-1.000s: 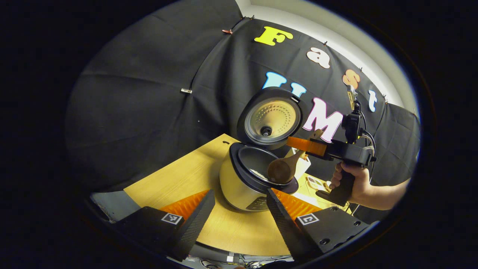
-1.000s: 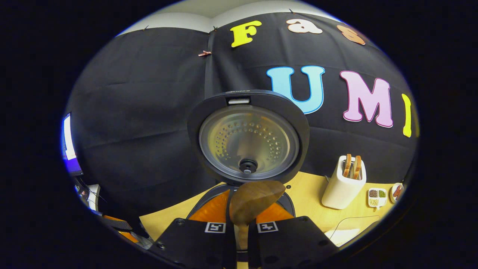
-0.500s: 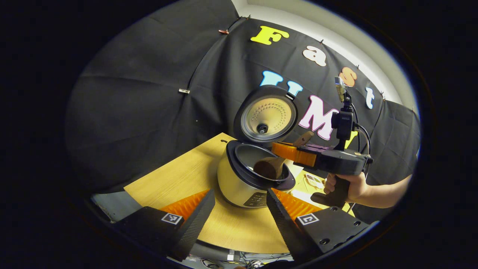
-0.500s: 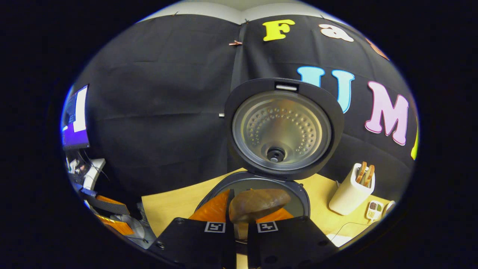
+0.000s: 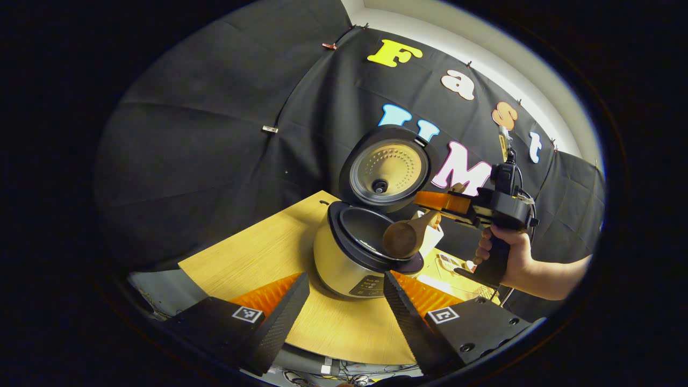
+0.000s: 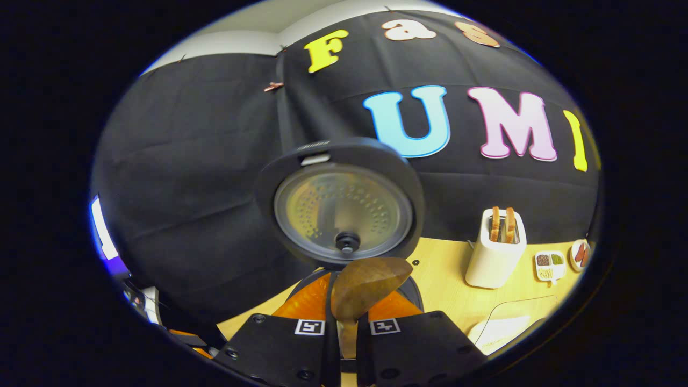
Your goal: Close the left gripper, press the button to open the rice cooker; take a wooden spoon from the chopstick holder with the right hand, scoop a spoonful of rice and pour it into the rice cooker, then put the wooden spoon back into the chopstick holder.
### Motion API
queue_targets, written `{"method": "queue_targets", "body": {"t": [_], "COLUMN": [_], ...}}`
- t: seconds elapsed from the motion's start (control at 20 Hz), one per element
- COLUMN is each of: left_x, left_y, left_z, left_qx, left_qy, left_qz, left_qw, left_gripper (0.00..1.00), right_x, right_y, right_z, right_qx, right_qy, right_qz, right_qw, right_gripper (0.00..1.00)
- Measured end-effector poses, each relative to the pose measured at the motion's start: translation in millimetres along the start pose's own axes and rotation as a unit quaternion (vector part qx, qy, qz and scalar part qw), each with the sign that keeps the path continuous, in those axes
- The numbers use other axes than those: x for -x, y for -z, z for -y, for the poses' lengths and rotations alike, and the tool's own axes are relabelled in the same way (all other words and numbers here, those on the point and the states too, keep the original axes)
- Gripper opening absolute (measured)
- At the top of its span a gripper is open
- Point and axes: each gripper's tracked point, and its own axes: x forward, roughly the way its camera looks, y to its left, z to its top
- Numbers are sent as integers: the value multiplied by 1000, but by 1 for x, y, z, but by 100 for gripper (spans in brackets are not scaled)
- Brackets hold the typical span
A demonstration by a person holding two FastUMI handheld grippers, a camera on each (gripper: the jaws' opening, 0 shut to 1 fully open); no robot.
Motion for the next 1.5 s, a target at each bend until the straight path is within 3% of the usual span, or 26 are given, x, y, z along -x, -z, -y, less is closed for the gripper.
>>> {"method": "queue_targets", "body": {"t": [0.3,0.45,0.75,1.15,1.5], "left_x": [-11,-22,-47,-72,-75], "left_y": [-6,-10,-8,2,11], "left_z": [31,58,131,203,235], "left_qx": [-13,-31,-49,-98,-113], "left_qy": [20,31,60,42,-13], "left_qz": [-8,-5,-12,-9,-4], "left_qw": [1000,999,997,994,993], "left_gripper": [96,96,96,96,96], "right_x": [42,78,165,244,267], "right_y": [-49,-72,-90,-56,-14], "right_z": [67,122,248,389,491], "right_qx": [-109,-158,-156,-112,-150], "right_qy": [40,65,152,247,287], "right_qz": [48,71,98,73,52], "right_qw": [992,983,971,960,945], "right_gripper": [16,16,16,15,16]}}
